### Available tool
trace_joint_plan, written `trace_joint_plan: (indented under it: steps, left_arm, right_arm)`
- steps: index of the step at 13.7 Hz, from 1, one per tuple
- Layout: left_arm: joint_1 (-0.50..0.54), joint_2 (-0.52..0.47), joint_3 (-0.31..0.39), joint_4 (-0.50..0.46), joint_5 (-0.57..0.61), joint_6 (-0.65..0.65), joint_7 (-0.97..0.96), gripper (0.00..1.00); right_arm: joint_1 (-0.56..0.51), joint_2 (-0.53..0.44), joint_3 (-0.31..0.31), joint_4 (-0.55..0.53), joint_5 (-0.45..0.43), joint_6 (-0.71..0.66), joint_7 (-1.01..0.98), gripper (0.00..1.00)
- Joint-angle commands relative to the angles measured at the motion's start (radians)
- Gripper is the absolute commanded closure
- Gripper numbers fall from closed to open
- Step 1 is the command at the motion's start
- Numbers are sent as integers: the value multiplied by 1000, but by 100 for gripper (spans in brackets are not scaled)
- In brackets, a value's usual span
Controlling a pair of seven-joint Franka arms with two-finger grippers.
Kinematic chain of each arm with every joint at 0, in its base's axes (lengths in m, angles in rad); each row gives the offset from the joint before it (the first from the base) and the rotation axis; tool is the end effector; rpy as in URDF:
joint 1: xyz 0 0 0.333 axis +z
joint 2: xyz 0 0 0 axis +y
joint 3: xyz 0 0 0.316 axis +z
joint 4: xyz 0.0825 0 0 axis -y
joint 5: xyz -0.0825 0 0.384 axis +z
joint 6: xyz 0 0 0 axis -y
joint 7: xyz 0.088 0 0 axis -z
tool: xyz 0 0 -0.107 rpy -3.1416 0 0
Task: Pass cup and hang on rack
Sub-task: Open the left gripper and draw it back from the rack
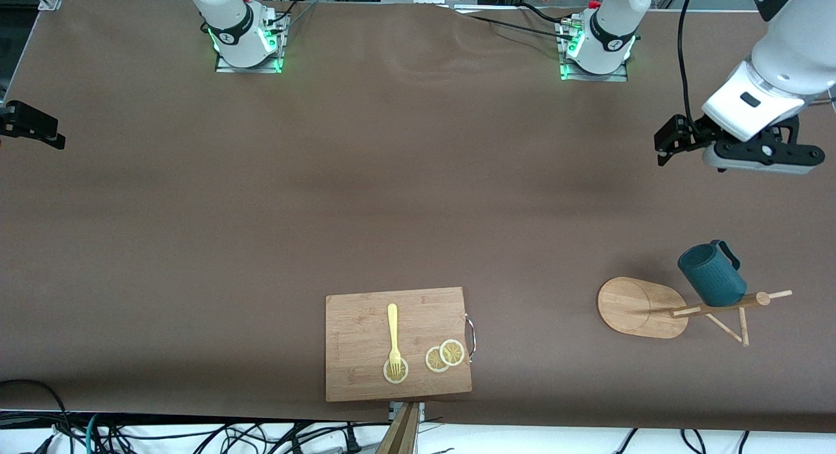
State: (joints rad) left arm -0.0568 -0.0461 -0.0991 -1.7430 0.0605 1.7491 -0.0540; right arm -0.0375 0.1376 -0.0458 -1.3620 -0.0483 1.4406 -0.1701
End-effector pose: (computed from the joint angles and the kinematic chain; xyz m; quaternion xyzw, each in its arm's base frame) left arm 0.5467 -0.0815 0.5838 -0.9976 0.0555 -0.0292 0.0293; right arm 0.5814 -0.0521 0.6326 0.9984 0.0410 -0.0326 0.0232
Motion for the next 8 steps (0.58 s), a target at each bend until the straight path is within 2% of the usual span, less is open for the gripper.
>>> trace_joint_plan:
  steps: [1, 4, 8]
  left_arm:
    - [-25, 2, 30, -7, -16, 1, -3, 0]
    - [-29, 61, 33, 97, -15, -79, 0, 0]
    - [-35, 58, 65, 94, -24, -77, 5, 0]
  right_arm:
    - [-13, -9, 7, -5, -5, 3, -3, 0]
    - [-13, -9, 7, -5, -5, 3, -3, 0]
    - [-13, -9, 7, -6, -5, 3, -3, 0]
